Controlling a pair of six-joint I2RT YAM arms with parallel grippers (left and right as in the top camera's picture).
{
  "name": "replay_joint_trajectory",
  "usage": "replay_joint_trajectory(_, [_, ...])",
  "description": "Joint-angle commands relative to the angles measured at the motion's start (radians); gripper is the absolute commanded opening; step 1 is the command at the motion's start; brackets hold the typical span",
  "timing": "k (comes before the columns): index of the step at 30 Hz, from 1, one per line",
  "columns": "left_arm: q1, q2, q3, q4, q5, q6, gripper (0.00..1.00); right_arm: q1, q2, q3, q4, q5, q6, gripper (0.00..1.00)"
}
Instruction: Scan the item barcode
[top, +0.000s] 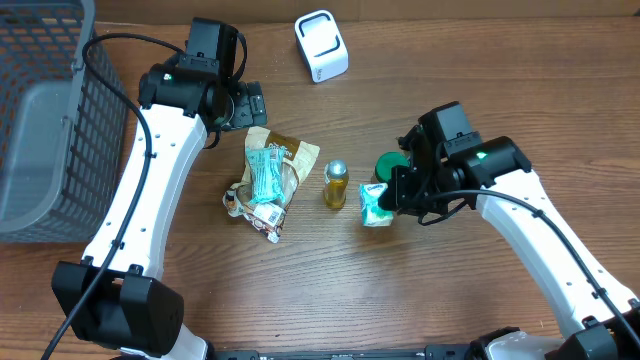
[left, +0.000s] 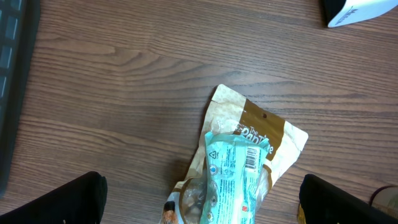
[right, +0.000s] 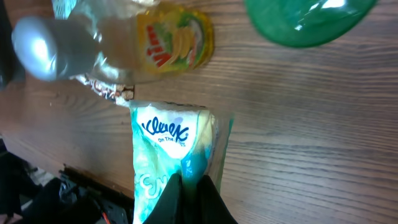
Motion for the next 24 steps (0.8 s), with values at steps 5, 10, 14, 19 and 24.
replay_joint_trajectory(5, [-0.006,-0.012,0.017,0.0,-0.01,0.015,1.0,0.011,-0.013,0.002,0.002,-0.036,-0.006,0.04])
replay_joint_trajectory(10, [-0.006,-0.012,0.017,0.0,-0.01,0.015,1.0,0.021,-0.013,0.002,-0.022,-0.074,-0.006,0.04])
replay_joint_trajectory(14, [-0.006,-0.012,0.017,0.0,-0.01,0.015,1.0,0.057,-0.012,-0.008,-0.02,-0.074,0.002,0.04])
replay_joint_trajectory(19, [-0.006,-0.012,0.017,0.0,-0.01,0.015,1.0,0.12,-0.01,-0.028,0.018,-0.073,0.043,0.04])
replay_joint_trajectory(24, [-0.006,-0.012,0.017,0.0,-0.01,0.015,1.0,0.203,-0.009,-0.081,0.128,-0.066,0.167,0.04])
